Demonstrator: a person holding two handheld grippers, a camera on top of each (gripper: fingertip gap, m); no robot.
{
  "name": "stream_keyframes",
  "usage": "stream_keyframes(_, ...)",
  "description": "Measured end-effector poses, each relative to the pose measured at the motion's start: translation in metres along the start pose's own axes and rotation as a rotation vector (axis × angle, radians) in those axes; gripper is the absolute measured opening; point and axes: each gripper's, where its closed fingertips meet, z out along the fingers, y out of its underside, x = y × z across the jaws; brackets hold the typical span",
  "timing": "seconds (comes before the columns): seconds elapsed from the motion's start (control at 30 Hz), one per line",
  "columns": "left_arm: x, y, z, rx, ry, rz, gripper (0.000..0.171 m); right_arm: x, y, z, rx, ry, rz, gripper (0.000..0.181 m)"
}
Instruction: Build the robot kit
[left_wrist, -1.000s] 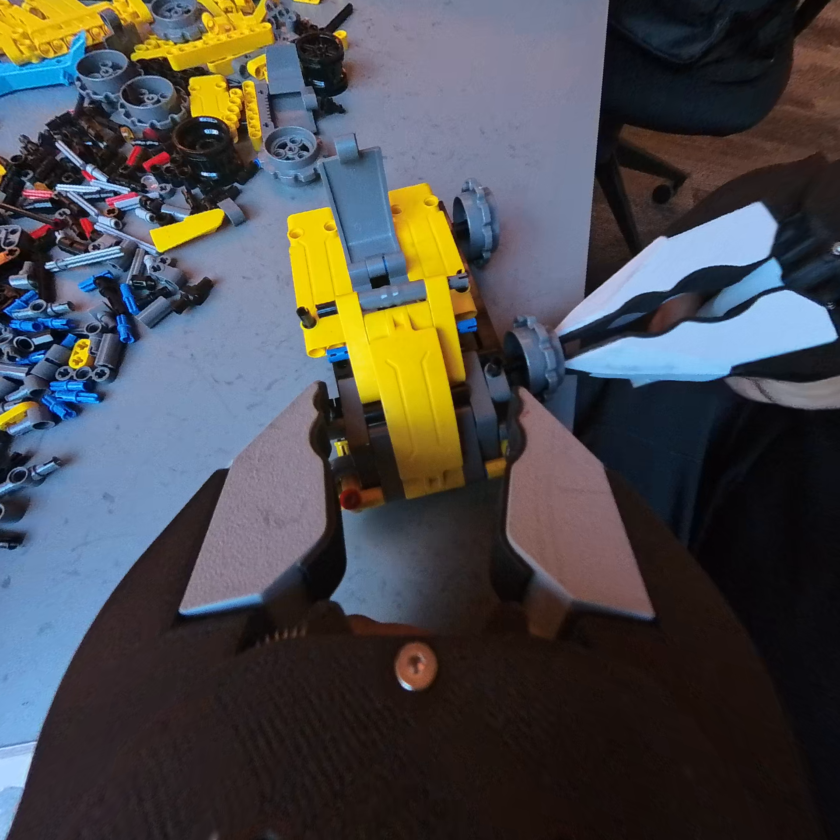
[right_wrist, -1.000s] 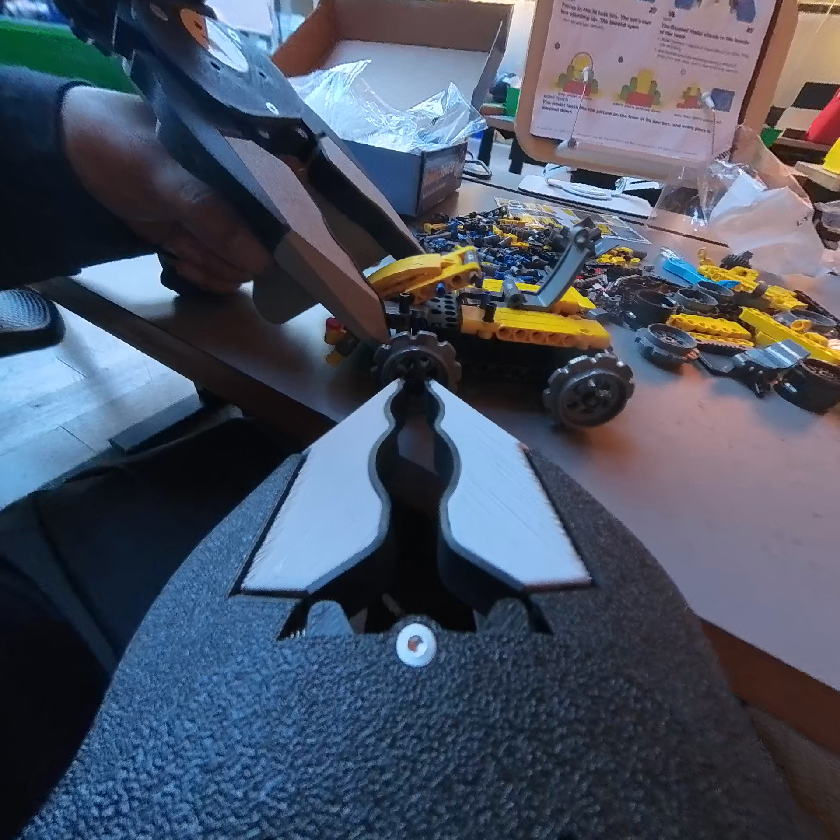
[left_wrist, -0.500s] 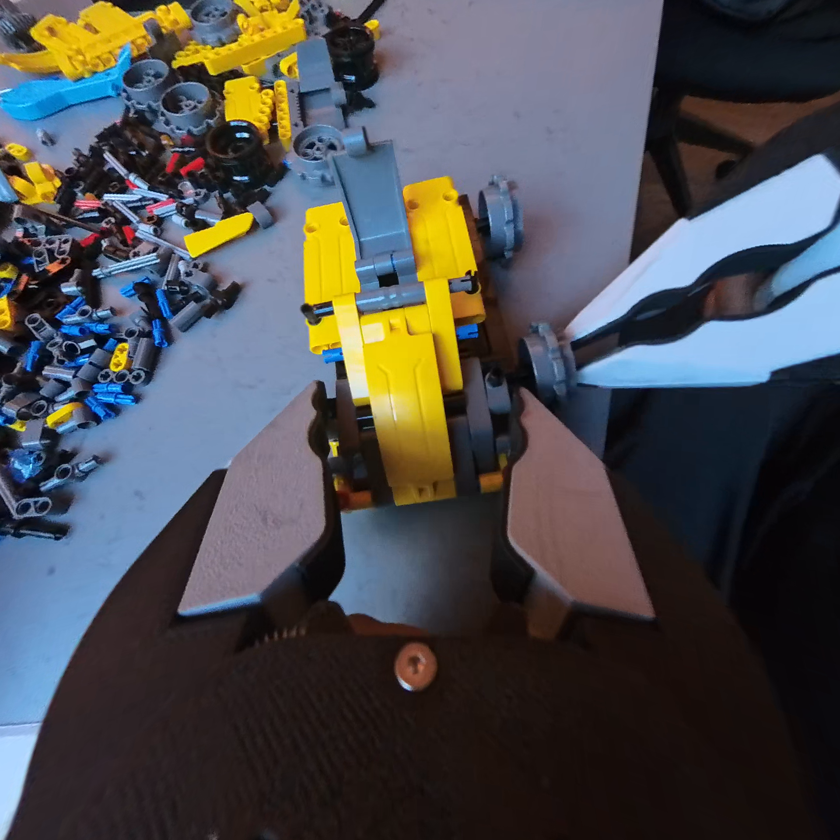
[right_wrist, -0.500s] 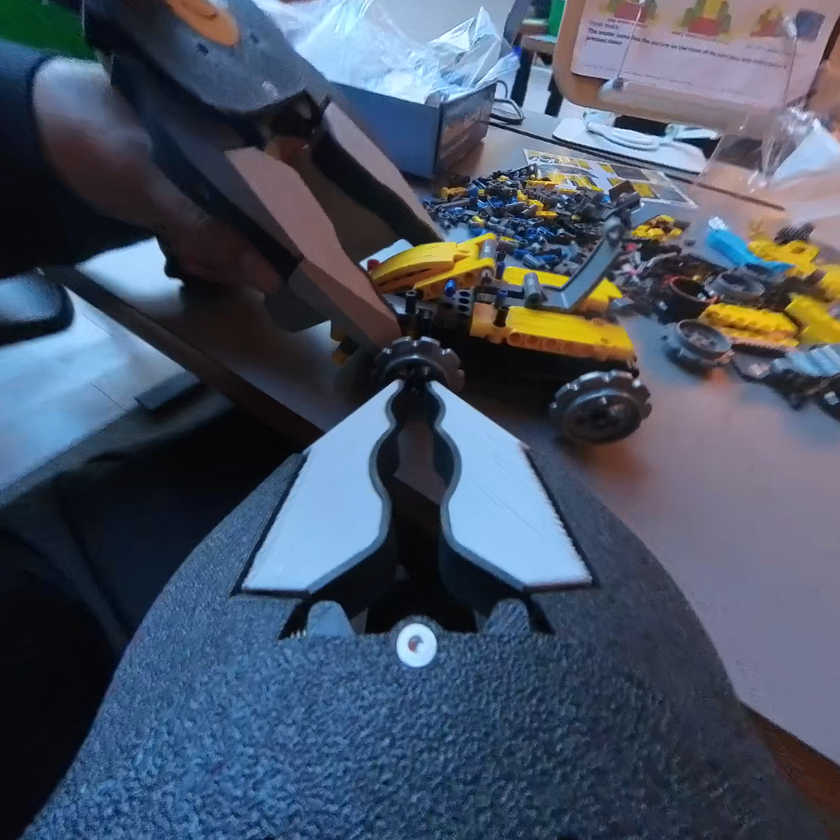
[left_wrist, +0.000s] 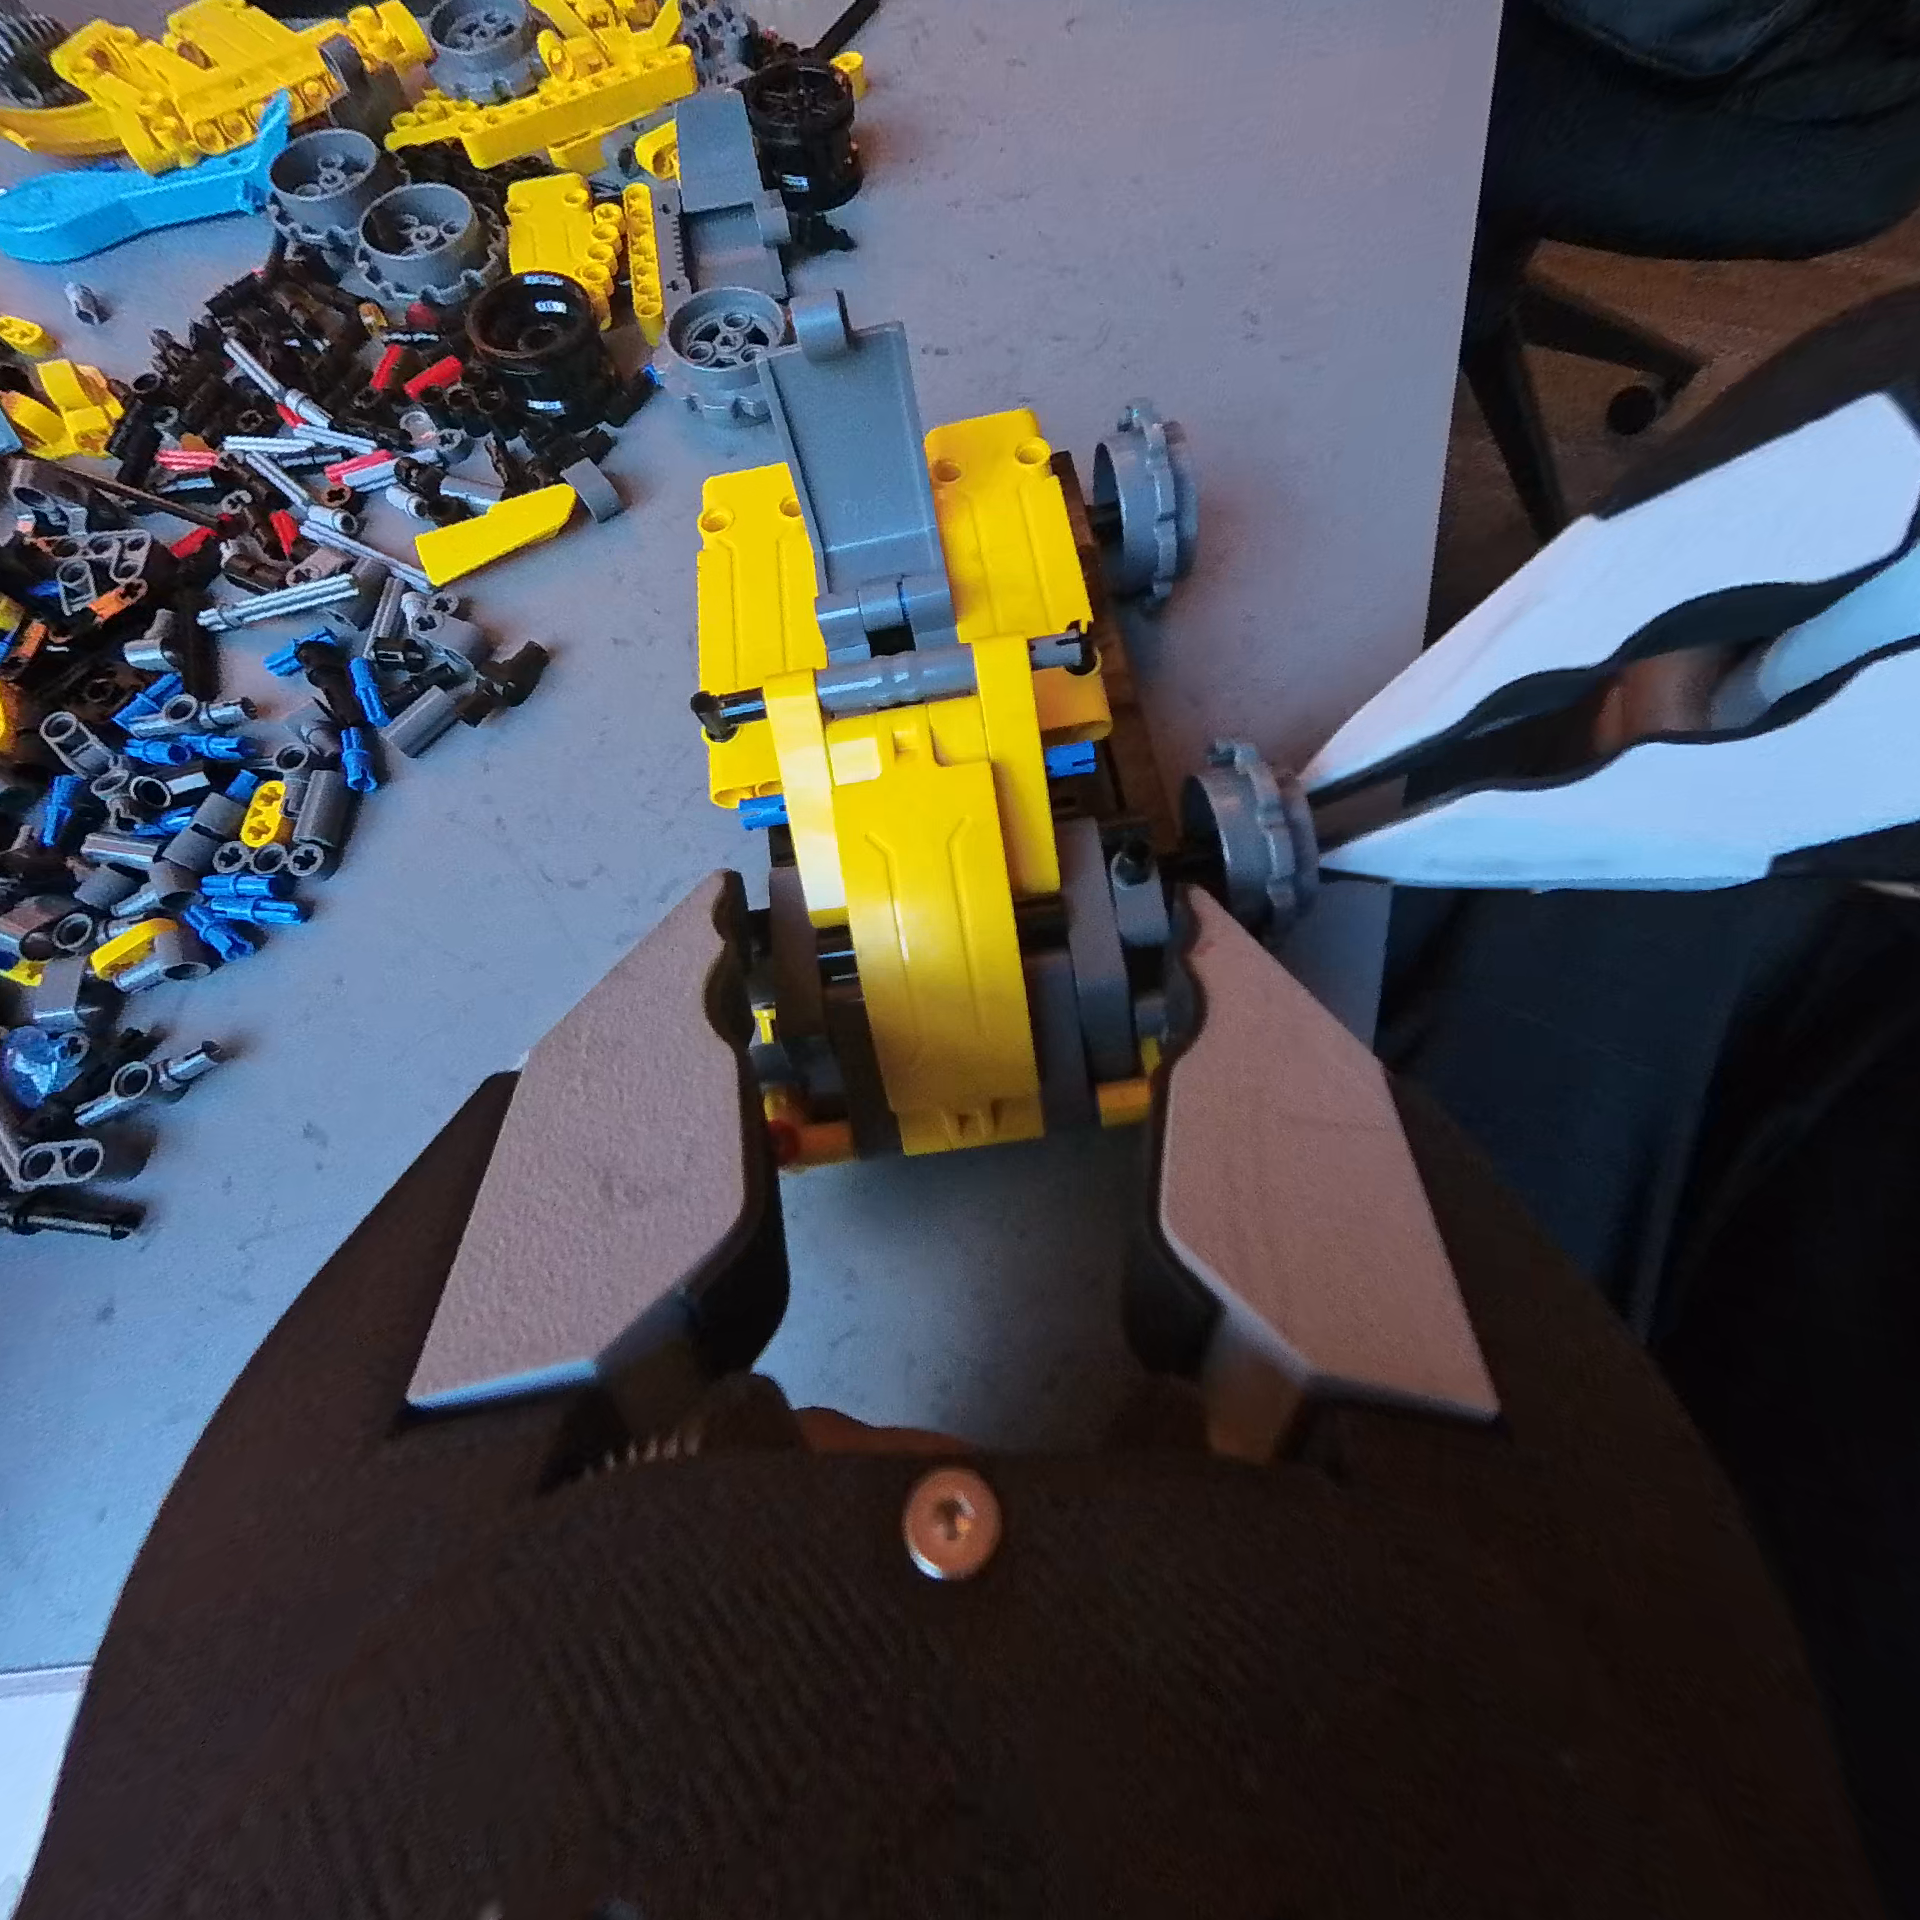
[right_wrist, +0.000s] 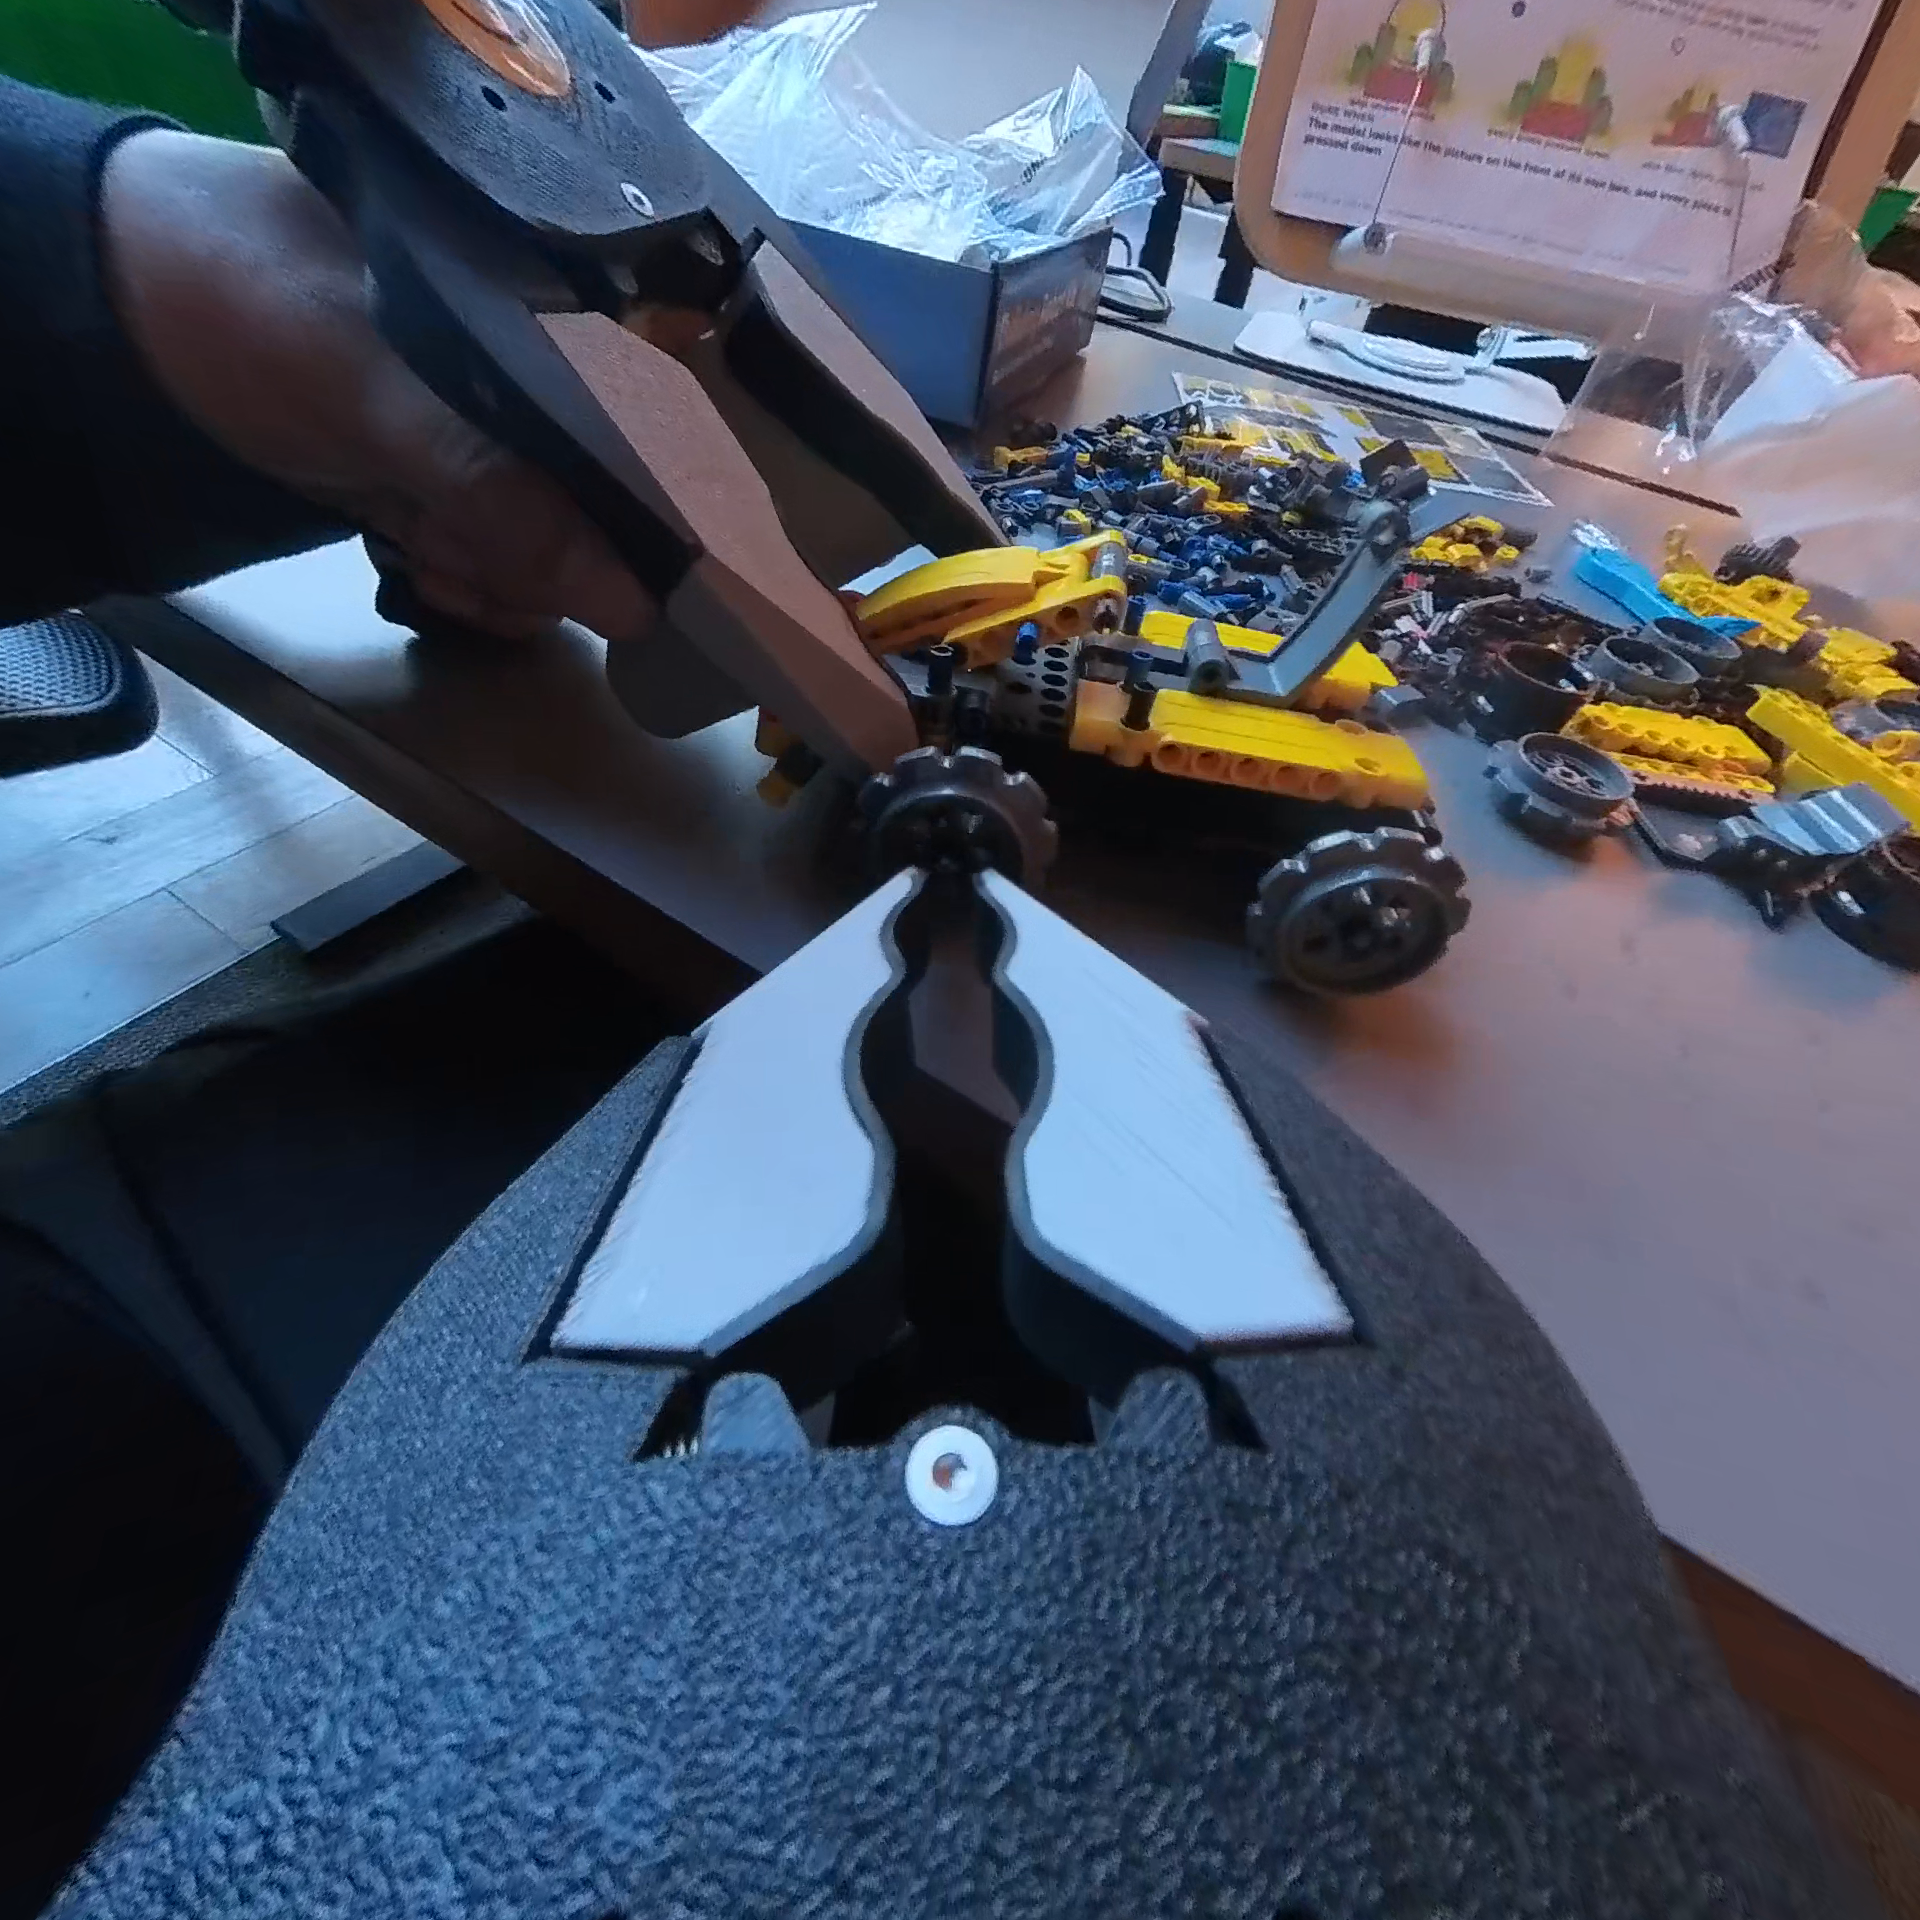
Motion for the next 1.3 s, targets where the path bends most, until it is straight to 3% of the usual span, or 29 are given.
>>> stream_keyframes(0.33,0.000,0.000,0.000,0.002,0.006,-0.008,0.077,0.003,-0.004,-0.006,0.033,-0.048,0.088,0.010)
stream_keyframes(0.53,-0.001,-0.001,-0.002,0.014,0.037,-0.049,0.077,0.038,-0.011,-0.029,0.048,-0.064,0.140,0.020)
stream_keyframes(0.7,-0.001,0.000,-0.001,0.002,0.013,-0.019,0.078,0.058,0.004,-0.039,-0.043,-0.084,0.122,0.024)
stream_keyframes(0.83,-0.002,0.001,-0.005,0.002,-0.027,-0.006,0.077,0.067,0.009,-0.042,-0.035,-0.095,0.149,0.024)
stream_keyframes(1.07,-0.003,0.004,-0.058,0.162,-0.234,-0.134,0.091,0.079,-0.003,-0.044,0.024,-0.122,0.146,0.024)
stream_keyframes(1.2,0.042,0.014,-0.092,0.366,-0.231,-0.261,0.086,0.096,-0.018,-0.049,0.085,-0.114,0.138,0.024)
stream_keyframes(1.3,0.077,0.031,-0.099,0.433,-0.225,-0.241,0.080,0.120,-0.026,-0.046,0.091,-0.073,0.130,0.024)
